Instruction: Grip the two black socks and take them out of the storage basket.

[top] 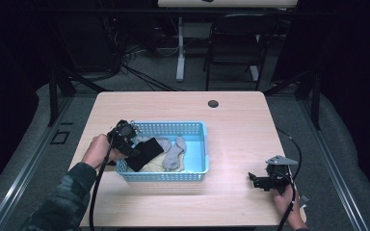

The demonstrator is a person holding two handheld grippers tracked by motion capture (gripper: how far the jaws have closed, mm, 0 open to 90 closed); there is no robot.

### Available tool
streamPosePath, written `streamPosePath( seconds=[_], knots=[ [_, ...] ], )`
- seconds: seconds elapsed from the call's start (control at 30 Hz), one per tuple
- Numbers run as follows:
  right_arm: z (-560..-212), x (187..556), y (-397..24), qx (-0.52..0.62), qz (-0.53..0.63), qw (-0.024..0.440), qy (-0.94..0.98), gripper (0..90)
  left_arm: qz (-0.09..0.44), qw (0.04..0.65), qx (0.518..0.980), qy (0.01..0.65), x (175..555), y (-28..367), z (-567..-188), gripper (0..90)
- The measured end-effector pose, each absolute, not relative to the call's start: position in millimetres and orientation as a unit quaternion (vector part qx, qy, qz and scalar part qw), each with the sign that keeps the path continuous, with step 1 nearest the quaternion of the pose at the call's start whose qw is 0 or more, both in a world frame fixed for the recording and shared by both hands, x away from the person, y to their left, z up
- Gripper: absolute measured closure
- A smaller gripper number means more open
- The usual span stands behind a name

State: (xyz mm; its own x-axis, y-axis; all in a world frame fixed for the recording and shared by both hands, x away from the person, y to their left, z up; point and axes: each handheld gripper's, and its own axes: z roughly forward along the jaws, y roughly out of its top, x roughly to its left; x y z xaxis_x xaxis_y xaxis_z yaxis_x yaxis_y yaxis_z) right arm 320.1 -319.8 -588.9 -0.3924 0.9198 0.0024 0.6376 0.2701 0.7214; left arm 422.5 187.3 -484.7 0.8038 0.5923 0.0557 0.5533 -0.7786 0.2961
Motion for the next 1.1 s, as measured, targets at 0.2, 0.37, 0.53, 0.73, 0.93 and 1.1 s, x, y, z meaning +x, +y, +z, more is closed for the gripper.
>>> streamPosePath(
  seconds=[0.2,0.37,0.53,0.73,0.93,1.1],
  knots=[
    [-589.2,320.0,-319.4,0.509,0.329,0.216,0.766,5.5,0.063,0.109,0.941,0.316,424.7,190.5,-496.2,64.8],
    [-589.2,320.0,-319.4,0.509,0.329,0.216,0.766,5.4,0.062,0.099,0.944,0.310,423.3,187.9,-494.0,81.8],
    [-589.2,319.9,-319.4,0.509,0.329,0.216,0.766,5.4,0.058,0.108,0.943,0.310,419.4,189.6,-488.9,86.2],
    [-589.2,320.0,-319.5,0.509,0.329,0.216,0.766,5.4,0.056,0.152,0.935,0.315,417.3,196.1,-469.0,86.4],
    [-589.2,319.9,-319.4,0.509,0.329,0.216,0.766,5.4,0.068,0.189,0.930,0.309,417.8,193.5,-439.5,86.4],
    [-589.1,320.0,-319.6,0.509,0.329,0.215,0.766,5.4,0.076,0.204,0.930,0.295,419.8,186.0,-413.7,86.4]
  ],
)
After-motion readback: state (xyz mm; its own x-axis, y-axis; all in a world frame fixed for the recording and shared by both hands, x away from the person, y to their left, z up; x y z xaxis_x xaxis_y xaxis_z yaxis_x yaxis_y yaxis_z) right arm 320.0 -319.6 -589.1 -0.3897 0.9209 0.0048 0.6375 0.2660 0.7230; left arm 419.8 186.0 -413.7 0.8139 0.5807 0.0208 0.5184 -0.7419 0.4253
